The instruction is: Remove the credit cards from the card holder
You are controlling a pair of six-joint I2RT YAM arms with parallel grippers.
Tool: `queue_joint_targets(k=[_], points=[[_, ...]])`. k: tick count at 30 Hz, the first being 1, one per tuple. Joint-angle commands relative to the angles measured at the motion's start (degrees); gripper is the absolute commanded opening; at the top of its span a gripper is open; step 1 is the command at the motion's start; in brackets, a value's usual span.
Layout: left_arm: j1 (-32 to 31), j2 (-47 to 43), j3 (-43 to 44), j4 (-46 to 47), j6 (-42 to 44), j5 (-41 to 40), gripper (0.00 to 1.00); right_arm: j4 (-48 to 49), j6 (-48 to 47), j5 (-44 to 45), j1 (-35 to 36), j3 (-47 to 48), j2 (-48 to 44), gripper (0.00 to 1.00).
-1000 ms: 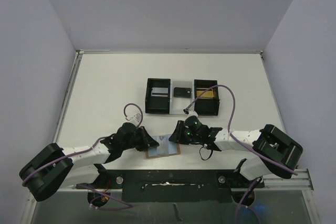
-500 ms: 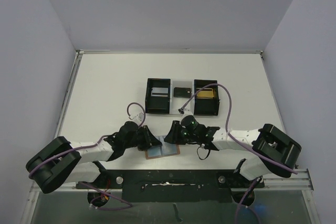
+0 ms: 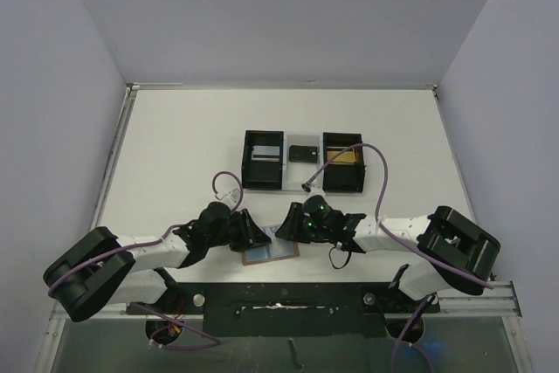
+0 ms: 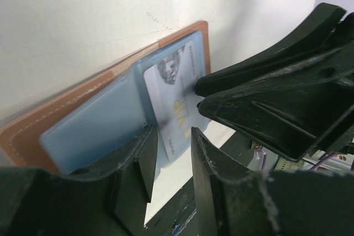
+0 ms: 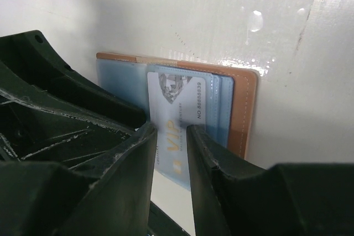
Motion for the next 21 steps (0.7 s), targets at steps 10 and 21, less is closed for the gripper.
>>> queue_joint_targets(k=[10, 21], points=[[0.05, 6.36, 4.69, -3.11, 3.48, -4.53, 0.26, -2.08, 0.97, 4.00, 0.28, -0.56, 0.36, 0.31], [0.62, -1.33, 0.00, 0.18, 1.03, -8.84, 0.00, -1.40, 3.58, 5.21, 0.27, -1.76, 0.17, 0.31]])
